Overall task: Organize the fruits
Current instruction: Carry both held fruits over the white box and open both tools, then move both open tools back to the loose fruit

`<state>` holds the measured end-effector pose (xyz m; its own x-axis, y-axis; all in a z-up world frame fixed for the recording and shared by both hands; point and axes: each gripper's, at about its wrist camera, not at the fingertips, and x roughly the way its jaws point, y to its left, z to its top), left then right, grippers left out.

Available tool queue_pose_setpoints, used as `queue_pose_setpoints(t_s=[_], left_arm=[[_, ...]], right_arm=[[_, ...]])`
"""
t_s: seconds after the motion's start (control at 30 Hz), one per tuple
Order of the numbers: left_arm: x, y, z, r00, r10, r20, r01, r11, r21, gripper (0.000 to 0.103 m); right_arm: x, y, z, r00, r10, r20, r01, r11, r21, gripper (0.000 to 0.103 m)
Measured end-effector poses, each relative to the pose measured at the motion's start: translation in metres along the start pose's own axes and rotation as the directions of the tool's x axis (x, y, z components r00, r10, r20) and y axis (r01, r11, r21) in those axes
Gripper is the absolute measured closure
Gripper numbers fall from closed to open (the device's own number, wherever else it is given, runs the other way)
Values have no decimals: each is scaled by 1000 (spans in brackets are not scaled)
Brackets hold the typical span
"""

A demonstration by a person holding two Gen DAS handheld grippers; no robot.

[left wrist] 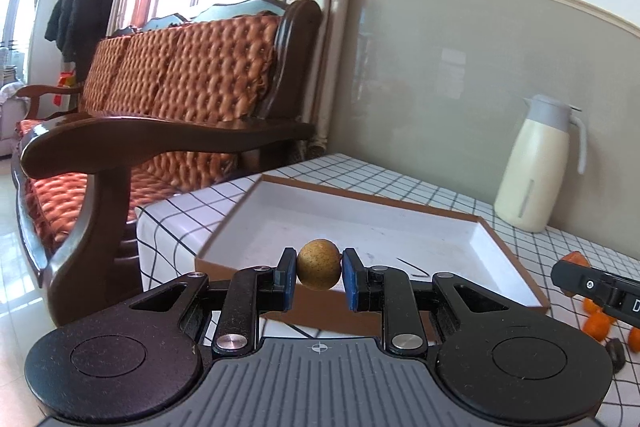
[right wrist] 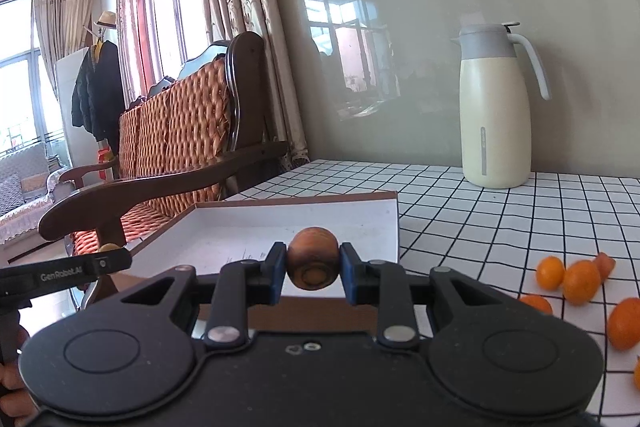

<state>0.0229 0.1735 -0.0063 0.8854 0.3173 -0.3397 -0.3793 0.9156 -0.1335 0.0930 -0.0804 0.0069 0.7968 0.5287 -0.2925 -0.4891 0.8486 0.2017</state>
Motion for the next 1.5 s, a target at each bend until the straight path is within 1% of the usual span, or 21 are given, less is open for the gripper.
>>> queue_pose_setpoints(t_s=[0.13,0.37,0.57,0.77,0.93,1.03,1.07,1.1,1.13,1.17,1.2,1.23,1.27,1.3,1.33,1.37,1.43,1.5], left_arm=[[11,4,6,1000,12,0,-12,1000,-4,78],[27,5,12,1000,16,-19,-16,1000,-10,78],[46,6,17,999,29,-37,-30,999,-18,78],[65,5,20,997,56,-47,-57,998,-8,78],[74,13,20,993,99,-61,-101,994,-30,78],[82,16,20,989,121,-86,-124,992,-23,78],[86,18,19,986,134,-101,-138,990,-26,78],[89,20,18,982,142,-121,-147,989,-28,78],[92,22,18,979,145,-142,-151,988,-33,77],[93,24,18,977,148,-156,-157,987,-45,73],[91,27,20,976,150,-156,-161,985,-63,45],[86,30,22,983,124,-132,-135,988,-81,25],[79,30,24,988,119,-97,-128,987,-92,12],[71,28,26,985,164,-53,-168,982,-82,0],[63,26,27,981,193,0,-193,979,-68,0],[56,25,29,979,202,41,-199,978,-60,0],[48,26,31,978,192,76,-187,980,-73,0],[44,26,31,974,205,93,-198,977,-78,0]], right_arm=[[9,-3,2,1000,-5,-6,5,1000,4,83],[23,-2,5,1000,-15,-3,15,1000,-1,83],[41,-10,7,999,-36,-18,36,999,6,83],[57,-15,5,998,-49,-45,50,999,15,83],[65,-15,4,996,-71,-56,72,997,16,83],[72,-16,4,992,-108,-62,109,994,17,76],[72,-16,4,991,-125,-56,126,992,16,65],[71,-17,4,990,-133,-42,134,991,19,48],[68,-17,4,991,-131,-20,132,991,29,40],[64,-17,6,991,-133,7,132,990,39,30],[60,-16,7,990,-137,34,136,990,41,25],[57,-16,8,989,-134,55,132,991,38,23],[55,-17,9,989,-133,67,131,991,37,18],[52,-17,9,988,-135,76,132,990,43,10],[51,-18,10,988,-131,86,126,991,53,8],[49,-19,11,988,-123,96,118,991,62,7],[44,-19,13,985,-114,126,106,992,70,6],[40,-19,15,982,-112,149,104,993,61,6]])
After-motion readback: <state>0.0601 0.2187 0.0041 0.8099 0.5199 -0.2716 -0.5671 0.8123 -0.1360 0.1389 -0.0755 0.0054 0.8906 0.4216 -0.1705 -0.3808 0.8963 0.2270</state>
